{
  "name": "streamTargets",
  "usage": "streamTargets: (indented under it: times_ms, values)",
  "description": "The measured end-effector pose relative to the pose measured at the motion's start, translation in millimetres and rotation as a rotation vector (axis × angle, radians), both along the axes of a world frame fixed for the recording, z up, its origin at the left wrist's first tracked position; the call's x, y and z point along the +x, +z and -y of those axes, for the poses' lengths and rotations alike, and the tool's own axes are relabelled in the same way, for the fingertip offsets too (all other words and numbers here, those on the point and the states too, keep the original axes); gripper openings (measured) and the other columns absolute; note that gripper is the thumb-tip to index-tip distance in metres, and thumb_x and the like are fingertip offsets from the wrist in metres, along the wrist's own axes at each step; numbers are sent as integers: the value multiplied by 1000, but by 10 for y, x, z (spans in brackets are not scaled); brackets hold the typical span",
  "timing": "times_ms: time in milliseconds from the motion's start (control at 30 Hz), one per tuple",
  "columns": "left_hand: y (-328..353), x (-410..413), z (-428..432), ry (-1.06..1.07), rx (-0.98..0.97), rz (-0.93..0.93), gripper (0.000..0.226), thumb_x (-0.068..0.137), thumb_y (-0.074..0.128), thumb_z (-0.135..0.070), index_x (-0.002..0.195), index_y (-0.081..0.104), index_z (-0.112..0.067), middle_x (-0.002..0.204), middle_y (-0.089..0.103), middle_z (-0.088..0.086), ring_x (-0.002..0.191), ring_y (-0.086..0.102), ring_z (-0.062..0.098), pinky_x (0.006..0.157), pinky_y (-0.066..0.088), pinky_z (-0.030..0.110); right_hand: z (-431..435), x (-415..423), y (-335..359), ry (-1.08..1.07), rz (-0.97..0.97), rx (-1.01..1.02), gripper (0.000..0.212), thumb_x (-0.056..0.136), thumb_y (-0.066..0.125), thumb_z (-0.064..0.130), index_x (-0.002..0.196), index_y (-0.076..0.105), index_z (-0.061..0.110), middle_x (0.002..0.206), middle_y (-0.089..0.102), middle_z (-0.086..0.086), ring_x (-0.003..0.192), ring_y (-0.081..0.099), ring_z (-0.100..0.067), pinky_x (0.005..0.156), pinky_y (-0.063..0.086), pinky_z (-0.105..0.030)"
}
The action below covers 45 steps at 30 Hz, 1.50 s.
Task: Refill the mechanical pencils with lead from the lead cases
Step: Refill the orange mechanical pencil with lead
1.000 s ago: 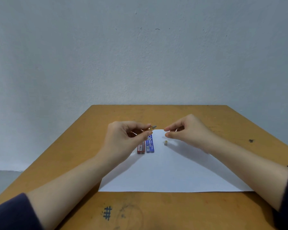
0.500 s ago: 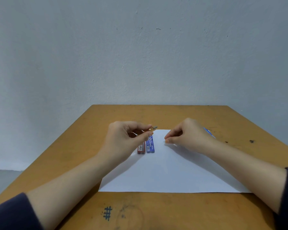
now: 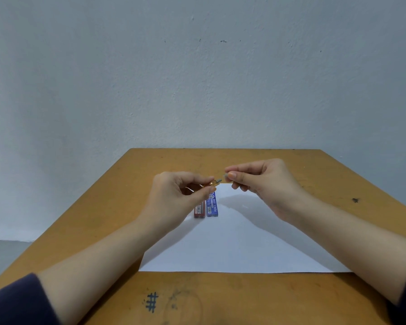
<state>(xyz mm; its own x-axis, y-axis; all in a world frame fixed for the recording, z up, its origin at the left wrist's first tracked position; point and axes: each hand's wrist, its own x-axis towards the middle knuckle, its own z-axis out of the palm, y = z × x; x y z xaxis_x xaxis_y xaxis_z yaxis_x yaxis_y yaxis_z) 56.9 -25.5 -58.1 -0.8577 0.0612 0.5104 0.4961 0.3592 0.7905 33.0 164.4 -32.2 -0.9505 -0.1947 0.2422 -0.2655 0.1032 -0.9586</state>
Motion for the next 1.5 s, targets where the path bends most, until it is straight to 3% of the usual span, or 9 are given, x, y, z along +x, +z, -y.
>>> streamTargets:
  times_ms: [100,467,900,1167,1300,1500]
  values:
    - [3,1,0,0,-6,-4,19,77,76,-8,92,75,-20,79,74,-5,65,65,3,63,52,18,12,3,-9,36,48,-68,10,80,69,0,85,74,8,70,71,-4,61,58,-11,66,44,-25]
    - [-10,-9,8,-5,-19,-18,19,78,76,-8,93,76,-19,79,74,-5,65,64,3,62,52,20,33,8,-41,92,146,-172,10,81,65,-2,86,72,3,73,71,-8,62,58,-12,60,46,-18]
    - [-7,22,-5,-12,-17,-30,18,77,76,-8,90,76,-21,75,73,-7,63,64,3,63,52,19,52,20,-97,111,107,-139,12,80,66,-4,89,73,1,73,70,-10,63,59,-14,58,46,-19]
    - [-15,40,-12,-4,-19,-66,15,73,79,-6,76,73,-20,76,73,-6,65,67,9,64,57,27,75,51,-134,109,62,-115,11,79,68,-1,84,75,6,74,70,-14,65,58,-18,58,46,-22]
    - [-20,38,-26,12,20,-67,12,73,79,-7,77,74,-17,76,73,-6,65,67,6,63,54,21,84,40,-134,118,75,-146,10,78,69,1,86,74,5,73,69,-13,65,57,-18,59,45,-22]
    - [-3,79,-48,-1,-10,-96,13,75,78,-9,85,75,-17,80,74,-7,75,70,13,69,58,30,97,49,-117,134,90,-165,13,73,71,-2,80,74,9,68,67,-8,66,56,-16,64,45,-23]
